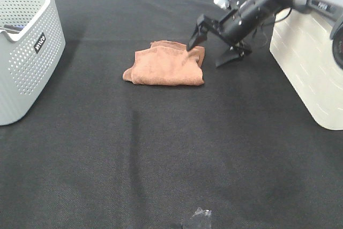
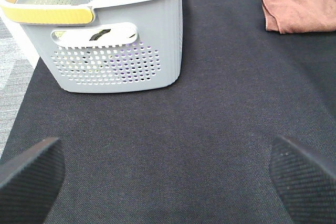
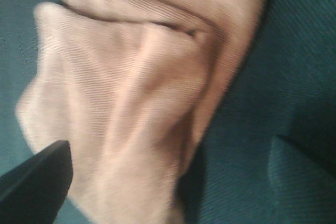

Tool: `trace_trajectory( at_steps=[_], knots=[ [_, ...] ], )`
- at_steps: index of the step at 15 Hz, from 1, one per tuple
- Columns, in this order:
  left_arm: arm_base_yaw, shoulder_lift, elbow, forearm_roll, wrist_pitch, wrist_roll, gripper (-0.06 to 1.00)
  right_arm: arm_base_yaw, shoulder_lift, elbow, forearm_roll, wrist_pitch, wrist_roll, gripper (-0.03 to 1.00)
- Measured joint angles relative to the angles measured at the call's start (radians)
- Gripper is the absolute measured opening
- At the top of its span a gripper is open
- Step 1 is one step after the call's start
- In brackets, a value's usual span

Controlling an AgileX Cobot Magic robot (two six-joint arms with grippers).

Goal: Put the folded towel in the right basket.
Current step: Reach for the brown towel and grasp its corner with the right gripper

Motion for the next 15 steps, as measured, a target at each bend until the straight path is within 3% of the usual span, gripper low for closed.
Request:
trace_trajectory(
  at_steps=[8,12,14,15],
  knots=[
    [0.000,0.000,0.000,0.000,0.000,0.000,0.99,0.023,0.051,-0.021,0.016,-0.050,0.000,0.95],
    [0.000,0.000,0.000,0.000,0.000,0.000,0.99,0.133,0.079,-0.035,0.035,-0.173,-0.002,0.93],
    [0.000,0.000,0.000,0.000,0.000,0.000,0.99,0.206,0.089,-0.035,0.029,-0.258,-0.006,0.83],
    [0.000,0.000,0.000,0.000,0.000,0.000,0.99,0.223,0.093,-0.035,0.024,-0.278,-0.006,0.71]
  ],
)
